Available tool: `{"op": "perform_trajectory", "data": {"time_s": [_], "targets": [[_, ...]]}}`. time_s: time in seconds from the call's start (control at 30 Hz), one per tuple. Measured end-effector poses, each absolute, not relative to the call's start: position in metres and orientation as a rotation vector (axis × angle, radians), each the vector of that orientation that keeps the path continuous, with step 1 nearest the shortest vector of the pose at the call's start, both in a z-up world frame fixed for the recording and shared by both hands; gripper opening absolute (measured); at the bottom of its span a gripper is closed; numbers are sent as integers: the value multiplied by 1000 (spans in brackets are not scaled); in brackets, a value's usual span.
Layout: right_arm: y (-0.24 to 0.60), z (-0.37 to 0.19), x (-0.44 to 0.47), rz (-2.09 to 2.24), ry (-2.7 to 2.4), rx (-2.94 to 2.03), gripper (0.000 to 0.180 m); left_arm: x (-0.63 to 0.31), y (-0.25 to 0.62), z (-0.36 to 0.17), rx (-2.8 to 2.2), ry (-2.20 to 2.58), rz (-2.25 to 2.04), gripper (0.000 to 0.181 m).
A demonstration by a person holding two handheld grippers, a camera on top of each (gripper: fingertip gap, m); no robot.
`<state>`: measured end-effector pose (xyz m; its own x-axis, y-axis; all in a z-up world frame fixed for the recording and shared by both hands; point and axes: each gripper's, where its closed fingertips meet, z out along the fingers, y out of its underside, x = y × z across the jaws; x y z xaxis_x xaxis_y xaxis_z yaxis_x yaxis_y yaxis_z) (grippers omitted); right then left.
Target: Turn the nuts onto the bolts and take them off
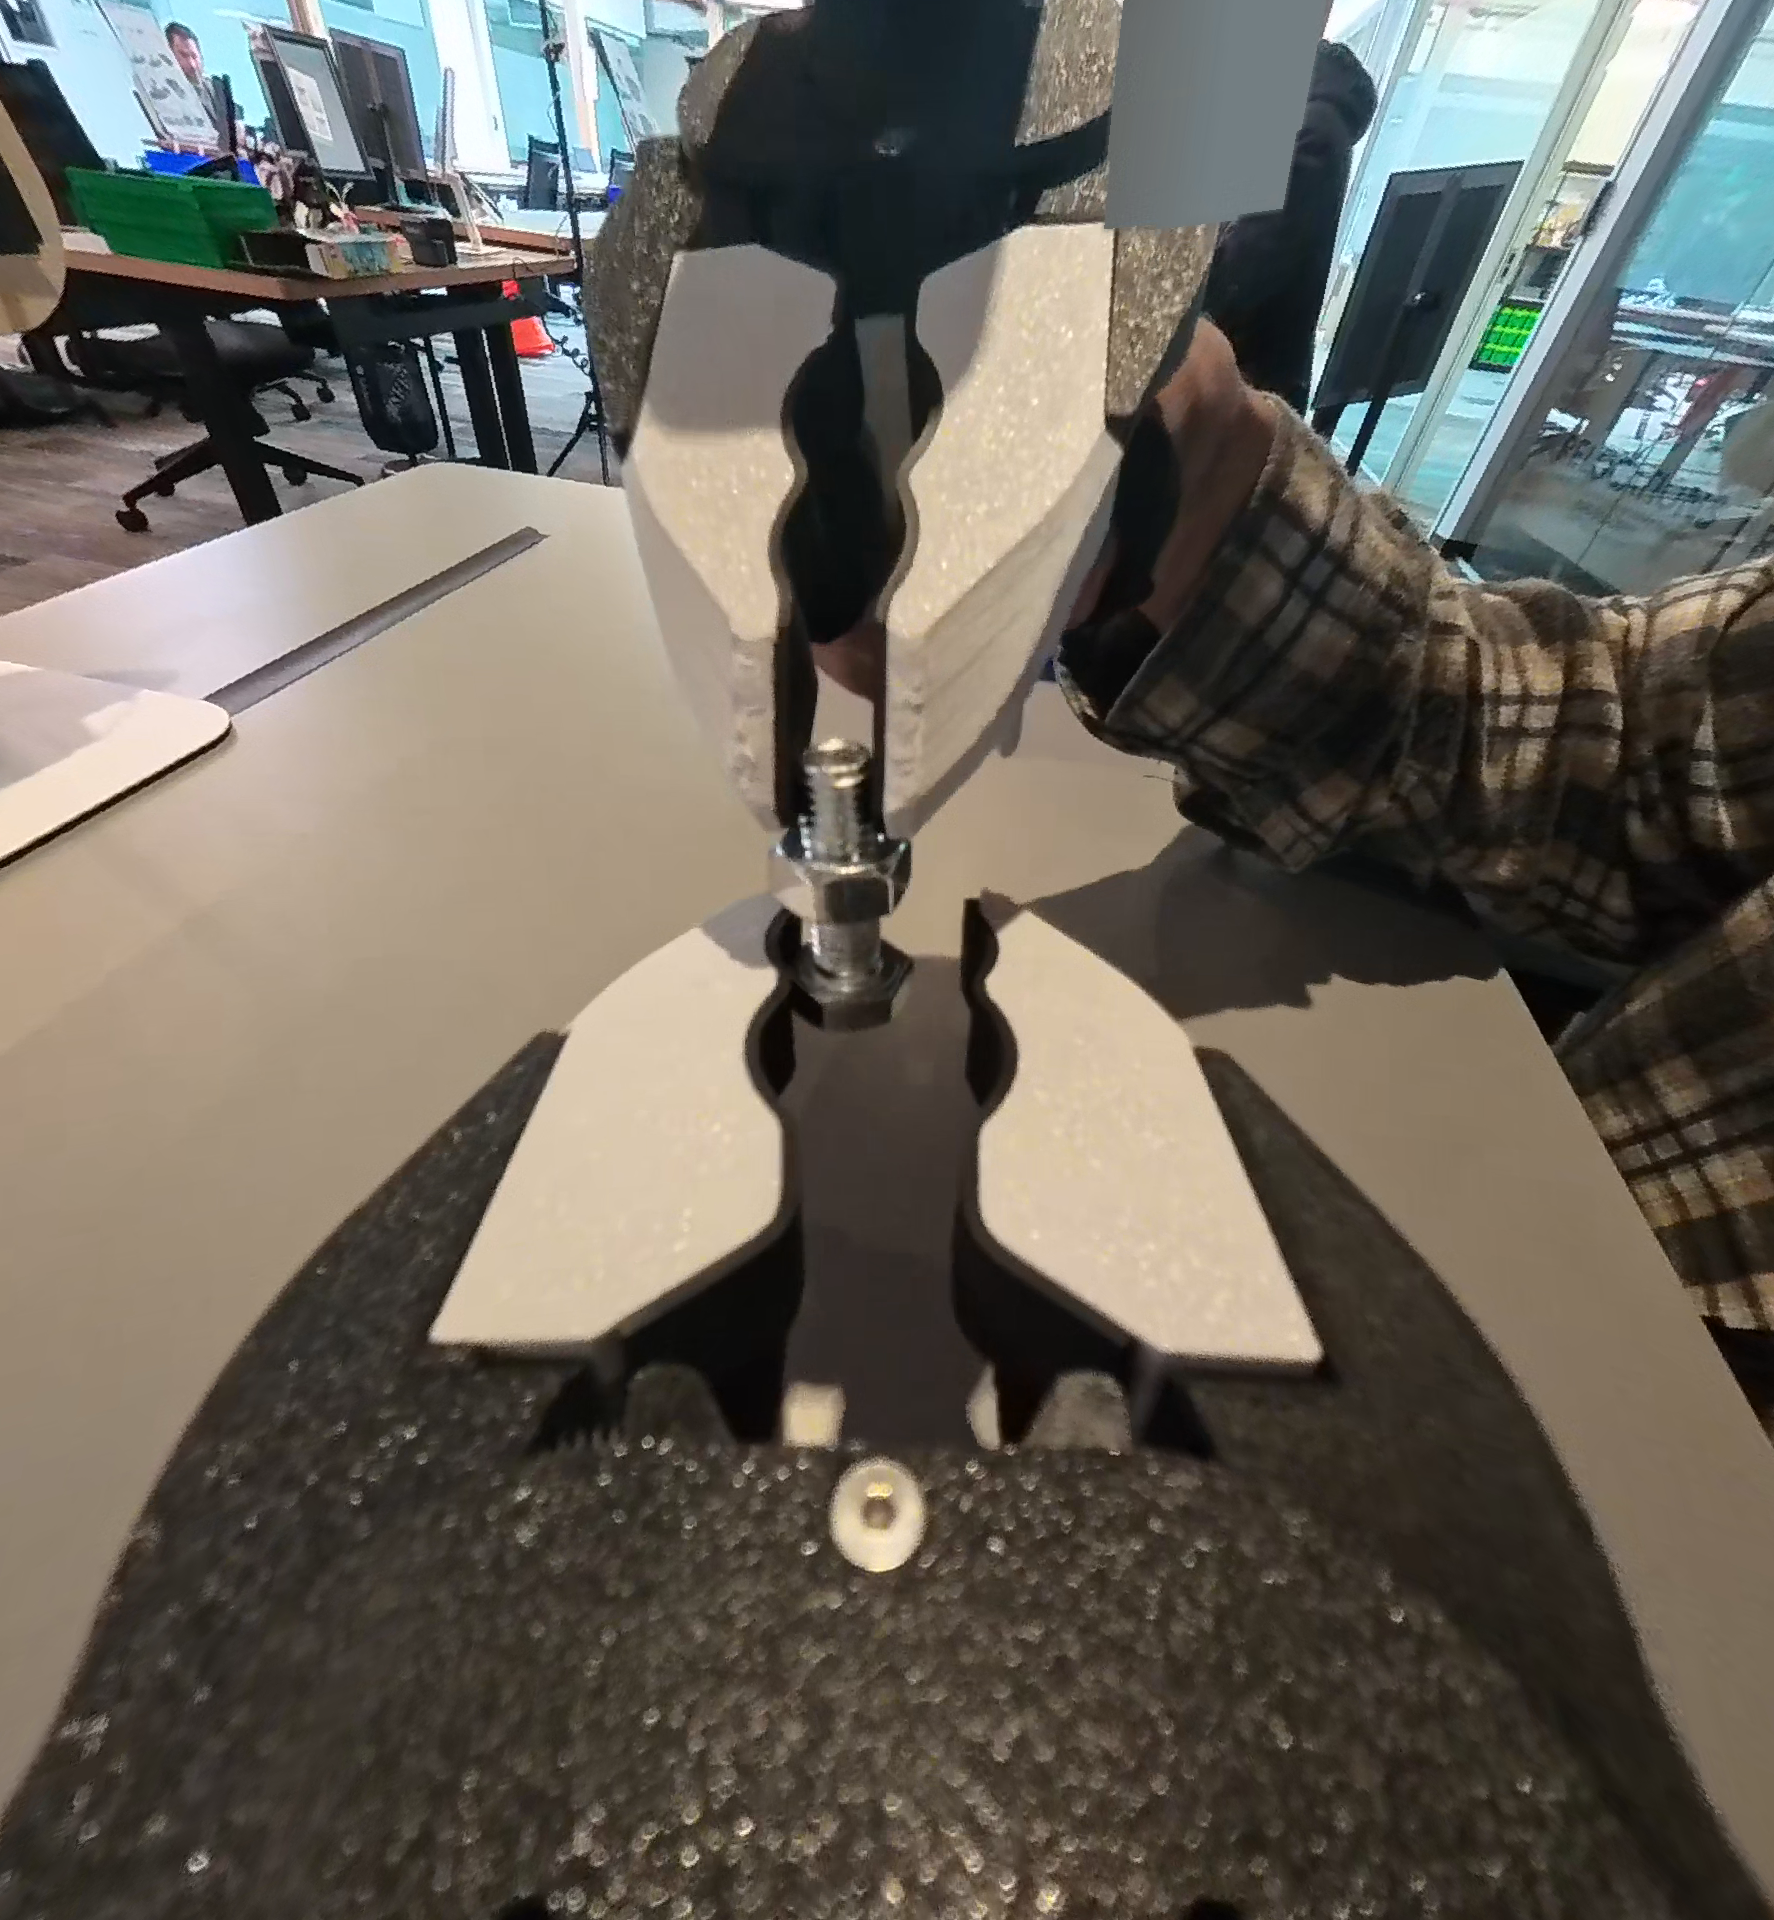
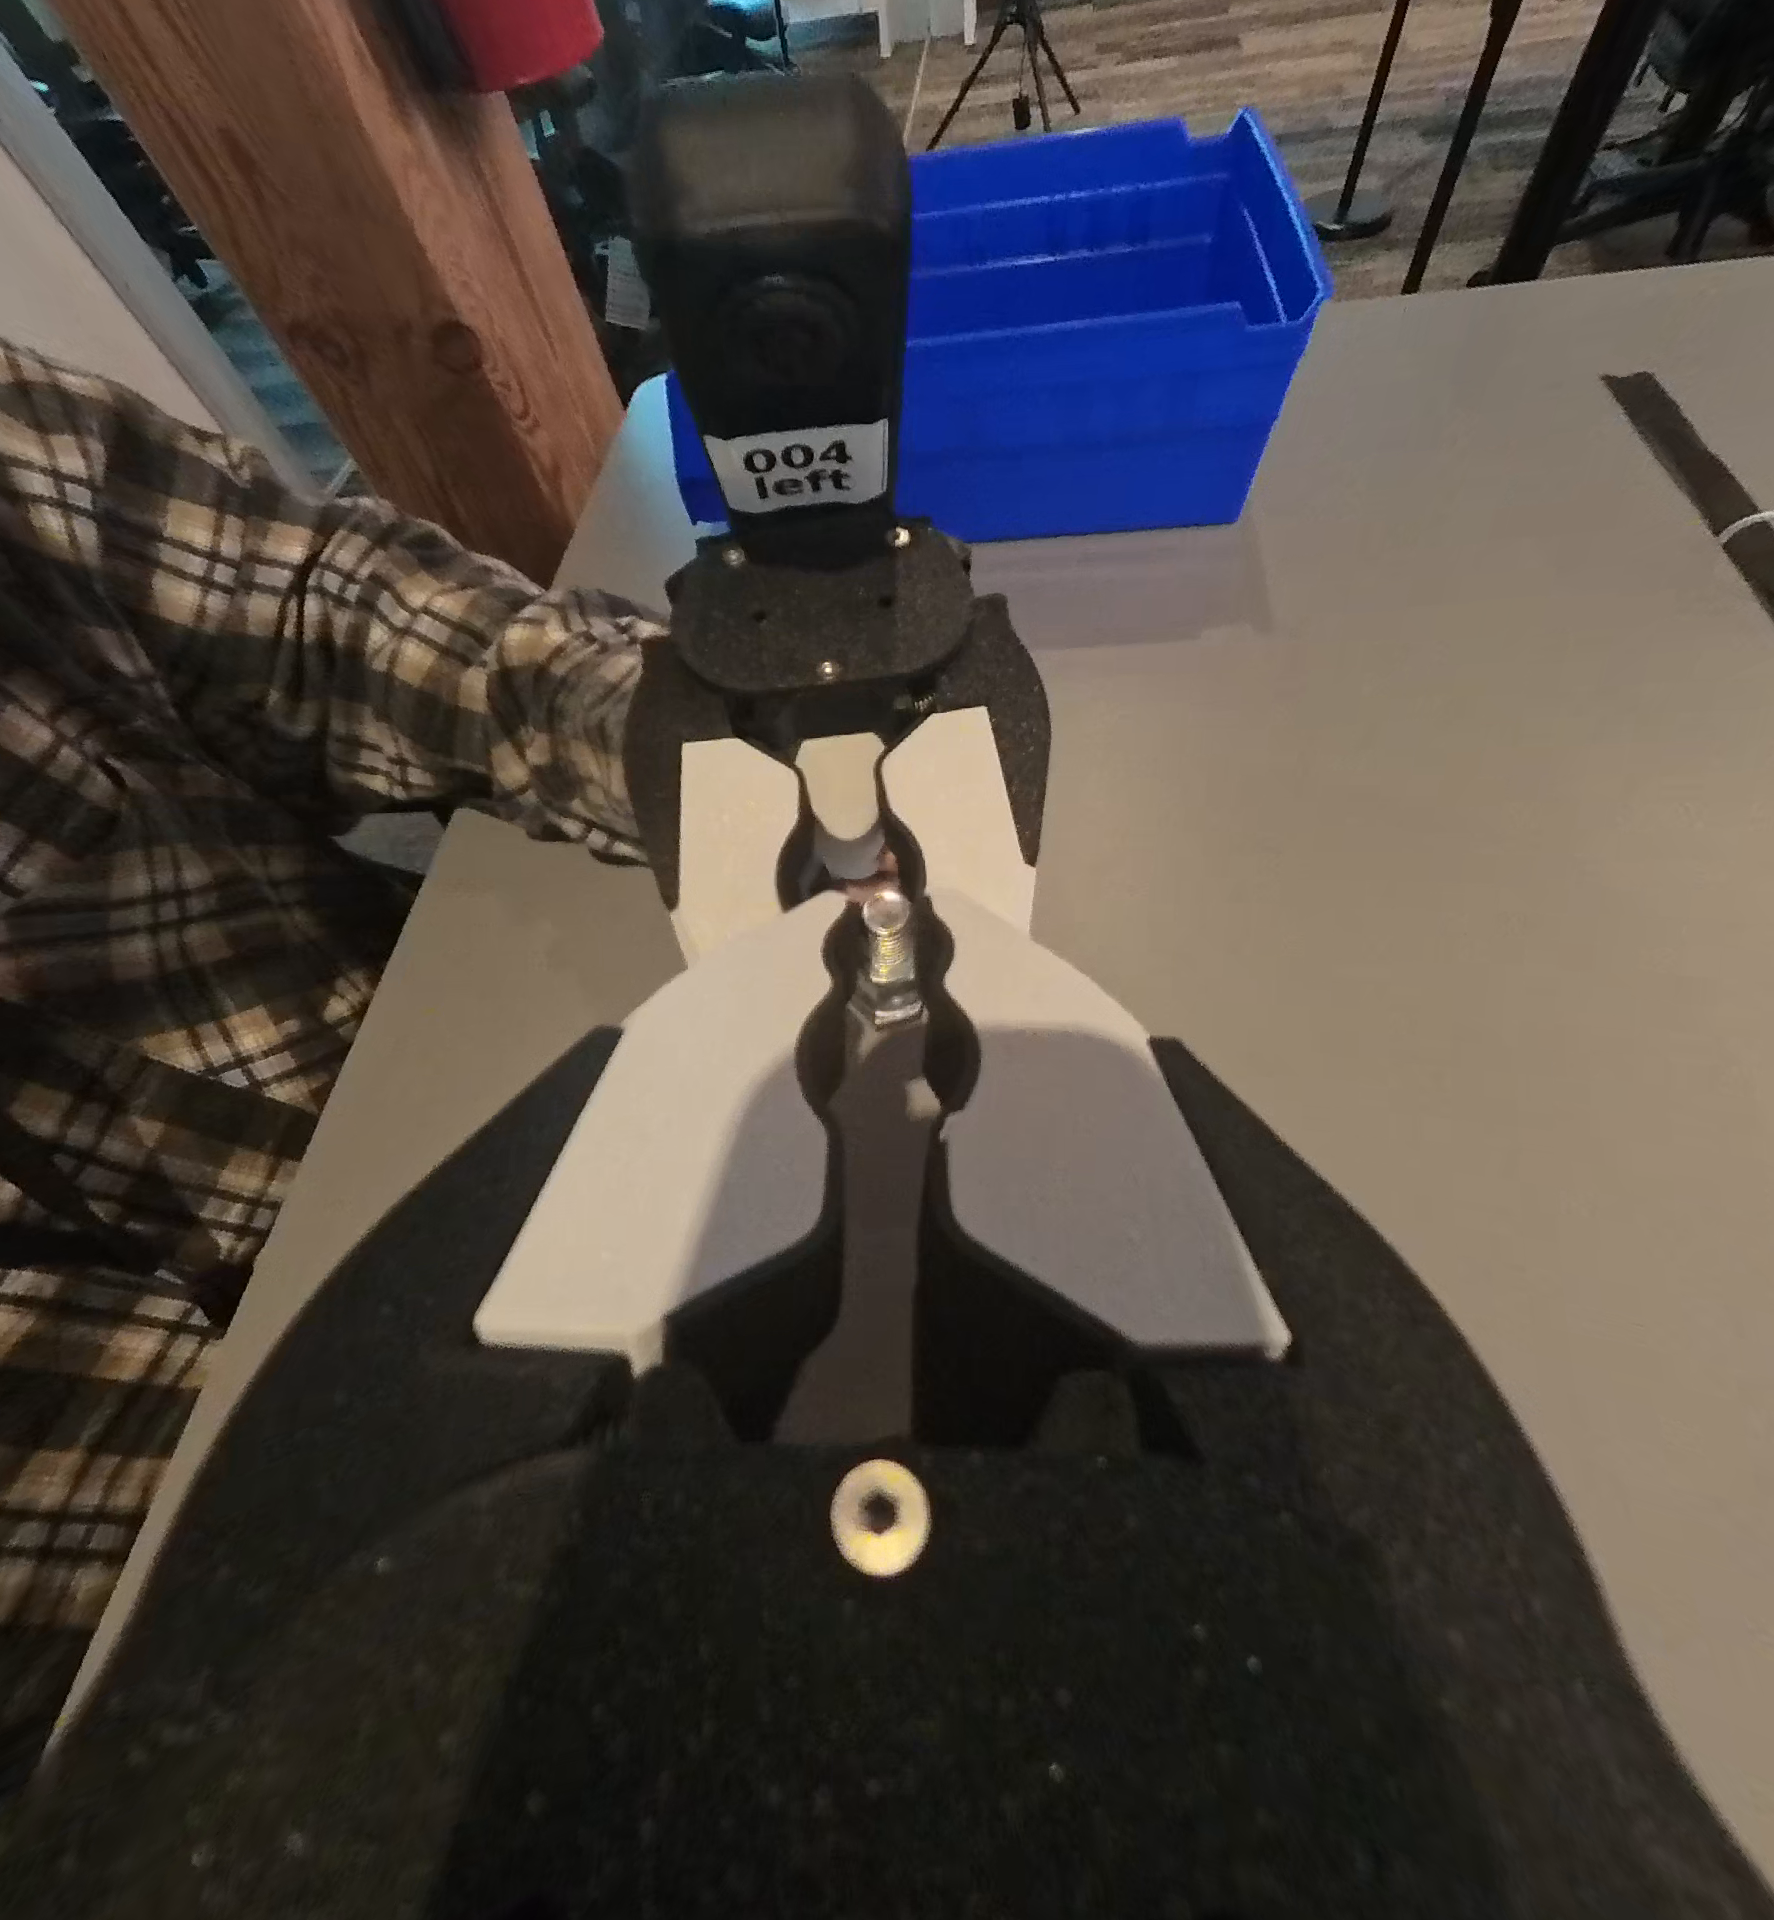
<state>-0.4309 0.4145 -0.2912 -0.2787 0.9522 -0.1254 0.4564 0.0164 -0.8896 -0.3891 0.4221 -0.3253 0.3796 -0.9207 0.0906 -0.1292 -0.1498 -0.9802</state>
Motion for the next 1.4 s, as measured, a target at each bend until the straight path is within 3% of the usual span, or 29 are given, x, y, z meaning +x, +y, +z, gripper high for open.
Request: {"op": "perform_trajectory", "data": {"time_s": [0.53,0.73,0.9,1.2,1.27,1.4], "targets": [[410,-284,-433,1237,-1772,-1363,9,-392,420,-319,-1565,923,-966,16],[430,-252,-438,1320,-1490,-1285,69,-399,426,-311,-1564,828,-979,15],[438,-260,-447,1254,-1452,-1316,89,-406,427,-299,-1518,764,-976,15],[458,-266,-446,1153,-1389,-1383,95,-411,423,-285,-1450,741,-976,15],[465,-260,-439,1118,-1358,-1370,87,-414,423,-282,-1444,733,-984,15],[451,-251,-444,1216,-1363,-1326,86,-411,421,-280,-1422,742,-985,15]]}}
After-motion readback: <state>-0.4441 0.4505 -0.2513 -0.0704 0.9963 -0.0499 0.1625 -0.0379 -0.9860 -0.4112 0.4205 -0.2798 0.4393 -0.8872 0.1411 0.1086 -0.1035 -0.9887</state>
